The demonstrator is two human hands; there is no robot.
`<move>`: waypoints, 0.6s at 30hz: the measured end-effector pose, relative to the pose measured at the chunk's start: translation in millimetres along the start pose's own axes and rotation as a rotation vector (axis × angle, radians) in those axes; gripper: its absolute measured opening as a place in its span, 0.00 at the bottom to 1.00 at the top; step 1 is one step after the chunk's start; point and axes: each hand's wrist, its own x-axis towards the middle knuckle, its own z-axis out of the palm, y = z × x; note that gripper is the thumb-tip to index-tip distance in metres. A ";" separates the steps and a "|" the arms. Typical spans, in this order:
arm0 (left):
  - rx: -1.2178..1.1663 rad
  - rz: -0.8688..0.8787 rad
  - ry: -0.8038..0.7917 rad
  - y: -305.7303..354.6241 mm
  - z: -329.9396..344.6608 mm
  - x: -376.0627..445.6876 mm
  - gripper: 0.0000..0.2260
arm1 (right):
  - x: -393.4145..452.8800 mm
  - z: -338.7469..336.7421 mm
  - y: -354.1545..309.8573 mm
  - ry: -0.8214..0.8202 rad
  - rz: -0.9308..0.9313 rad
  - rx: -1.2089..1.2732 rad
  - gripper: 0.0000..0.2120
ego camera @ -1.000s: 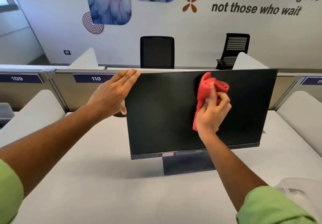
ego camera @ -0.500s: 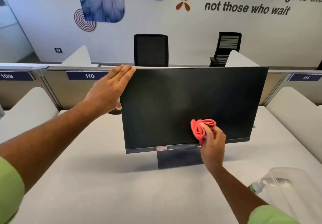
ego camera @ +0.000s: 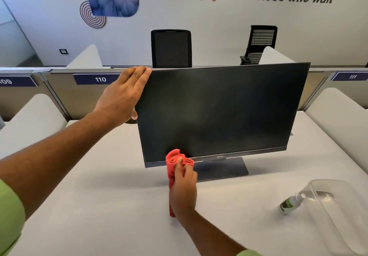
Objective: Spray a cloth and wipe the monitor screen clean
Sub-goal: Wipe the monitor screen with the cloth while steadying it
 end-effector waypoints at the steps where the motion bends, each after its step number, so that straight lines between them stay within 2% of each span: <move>1: -0.009 0.006 0.016 -0.3 -2.2 0.3 0.64 | 0.7 2.5 -8.0 0.005 -0.074 -0.052 0.39; 4: 0.022 -0.006 -0.013 -0.9 -2.0 -0.3 0.64 | 4.2 8.1 -22.7 -0.120 -0.280 -0.232 0.46; 9: 0.013 0.009 -0.012 -1.8 0.1 5.0 0.65 | 27.0 -2.3 -30.1 -0.206 -0.562 -0.403 0.39; 14: 0.009 -0.004 -0.017 -4.7 2.9 5.2 0.65 | 43.5 -15.0 -29.6 -0.210 -0.665 -0.463 0.39; 18: -0.023 -0.013 -0.022 -5.6 2.2 5.6 0.64 | 51.9 -44.9 0.7 -0.092 -0.721 -0.450 0.37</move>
